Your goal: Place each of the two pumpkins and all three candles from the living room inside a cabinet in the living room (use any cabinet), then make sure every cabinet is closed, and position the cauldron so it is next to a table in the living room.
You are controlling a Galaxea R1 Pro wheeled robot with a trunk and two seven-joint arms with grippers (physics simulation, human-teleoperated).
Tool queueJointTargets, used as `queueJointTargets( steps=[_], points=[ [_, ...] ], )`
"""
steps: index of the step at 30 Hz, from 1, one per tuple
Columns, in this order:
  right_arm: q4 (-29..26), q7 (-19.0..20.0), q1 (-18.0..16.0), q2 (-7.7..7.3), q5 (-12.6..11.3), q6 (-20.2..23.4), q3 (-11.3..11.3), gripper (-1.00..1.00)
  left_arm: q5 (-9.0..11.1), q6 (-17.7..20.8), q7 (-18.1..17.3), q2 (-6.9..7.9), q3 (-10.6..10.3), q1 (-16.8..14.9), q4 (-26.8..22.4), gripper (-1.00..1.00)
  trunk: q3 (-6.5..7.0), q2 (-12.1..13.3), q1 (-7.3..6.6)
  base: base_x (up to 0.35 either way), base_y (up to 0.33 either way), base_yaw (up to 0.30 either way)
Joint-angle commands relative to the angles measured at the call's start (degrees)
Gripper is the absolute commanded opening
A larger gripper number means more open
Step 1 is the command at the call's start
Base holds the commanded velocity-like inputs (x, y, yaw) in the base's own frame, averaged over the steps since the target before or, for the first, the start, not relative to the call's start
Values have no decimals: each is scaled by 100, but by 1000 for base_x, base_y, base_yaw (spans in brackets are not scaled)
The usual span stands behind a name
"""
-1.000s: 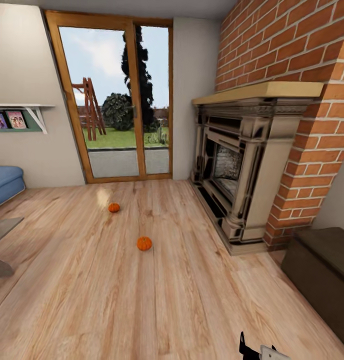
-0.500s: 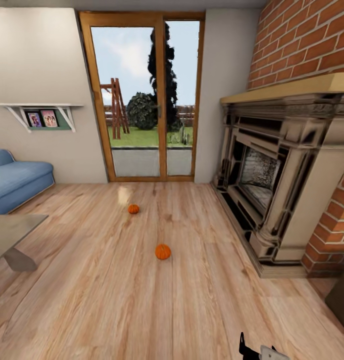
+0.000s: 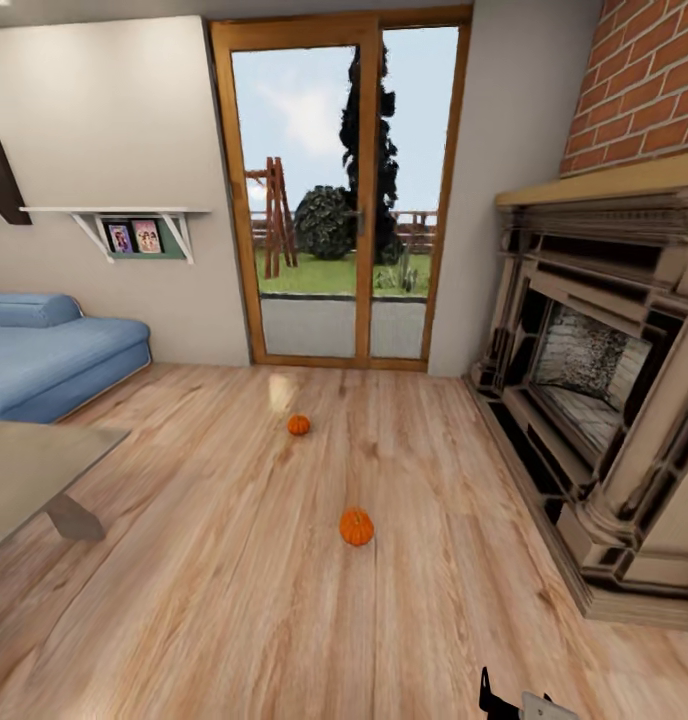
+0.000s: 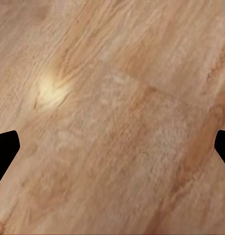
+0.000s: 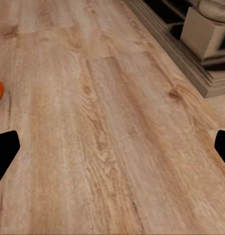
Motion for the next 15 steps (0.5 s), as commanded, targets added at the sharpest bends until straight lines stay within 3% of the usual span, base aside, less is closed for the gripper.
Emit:
queueJointTargets(
  steps=[1,3,7,15],
  points=[
    [11,-36,-6,2,-12,-16,49,100,4,14,50,1,-53,-2,-6,100,-6,-2,3,334,0,60],
    [11,-34,-6,-2,-11,-16,49,100,3,99,47,1,-62,-2,-5,100,-6,-2,3,334,0,39],
    [11,-29,-6,-16,-7,-16,49,100,-14,820,-1,12,-72,-2,-6,100,-6,-2,3,334,0,9],
    [11,-31,-6,-25,-5,-7,49,100,-16,982,-20,17,-73,-2,-6,100,-6,-2,3,334,0,1]
  ],
)
